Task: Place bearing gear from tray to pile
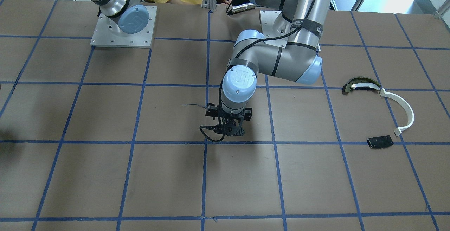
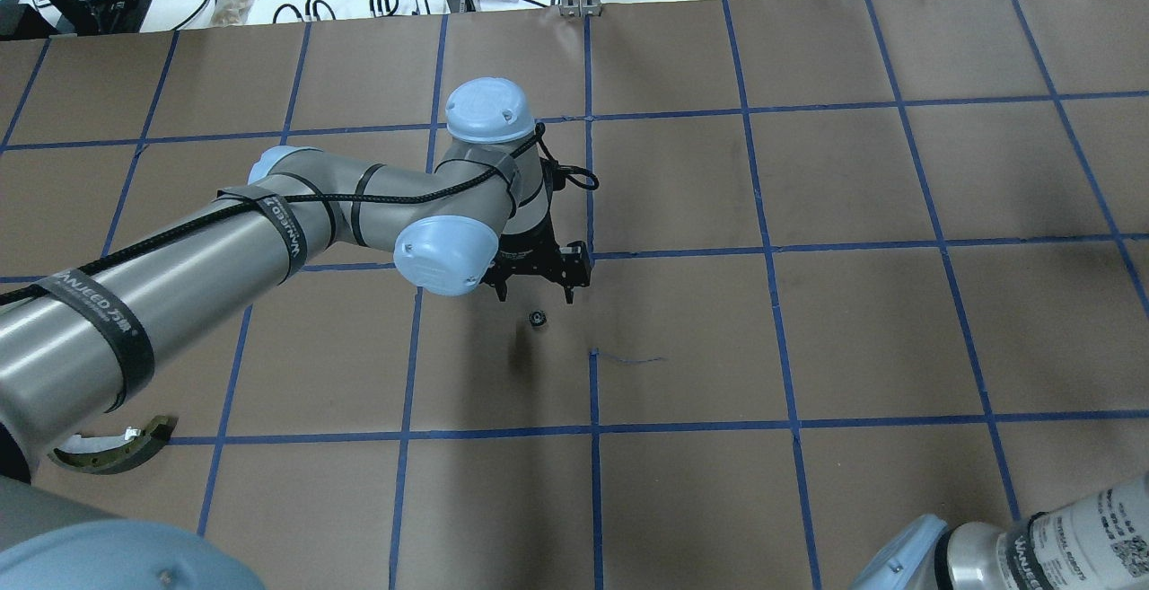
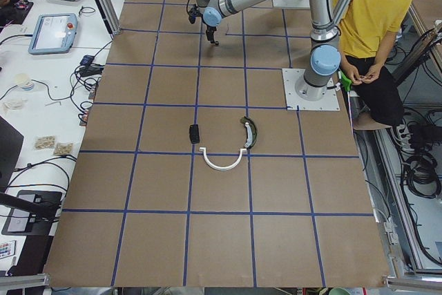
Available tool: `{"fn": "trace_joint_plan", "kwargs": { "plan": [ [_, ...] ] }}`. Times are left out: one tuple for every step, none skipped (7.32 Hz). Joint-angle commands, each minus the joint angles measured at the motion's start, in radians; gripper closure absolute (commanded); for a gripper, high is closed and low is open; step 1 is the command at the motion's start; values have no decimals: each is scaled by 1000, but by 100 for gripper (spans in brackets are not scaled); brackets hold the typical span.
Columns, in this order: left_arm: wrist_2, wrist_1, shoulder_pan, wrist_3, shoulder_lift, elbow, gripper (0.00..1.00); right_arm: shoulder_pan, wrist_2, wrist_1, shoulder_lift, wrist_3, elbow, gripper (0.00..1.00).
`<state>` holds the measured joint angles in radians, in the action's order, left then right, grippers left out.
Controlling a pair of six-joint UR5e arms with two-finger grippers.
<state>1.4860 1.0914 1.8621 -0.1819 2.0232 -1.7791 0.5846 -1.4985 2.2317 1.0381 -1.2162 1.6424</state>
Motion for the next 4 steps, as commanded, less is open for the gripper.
{"fn": "trace_joint_plan", "kwargs": {
  "plan": [
    [0,-2,5,9,25,0,5,-35,1,16,-50,-30,-4,1],
    [0,-1,5,7,25,0,5,-35,6,16,-52,-31,-1,11],
    [3,-1,5,3,25,0,8,-35,7,9,-47,-25,0,12],
    [3,5,5,2,25,0,19,-29,9,9,-46,-7,2,13]
  ]
}}
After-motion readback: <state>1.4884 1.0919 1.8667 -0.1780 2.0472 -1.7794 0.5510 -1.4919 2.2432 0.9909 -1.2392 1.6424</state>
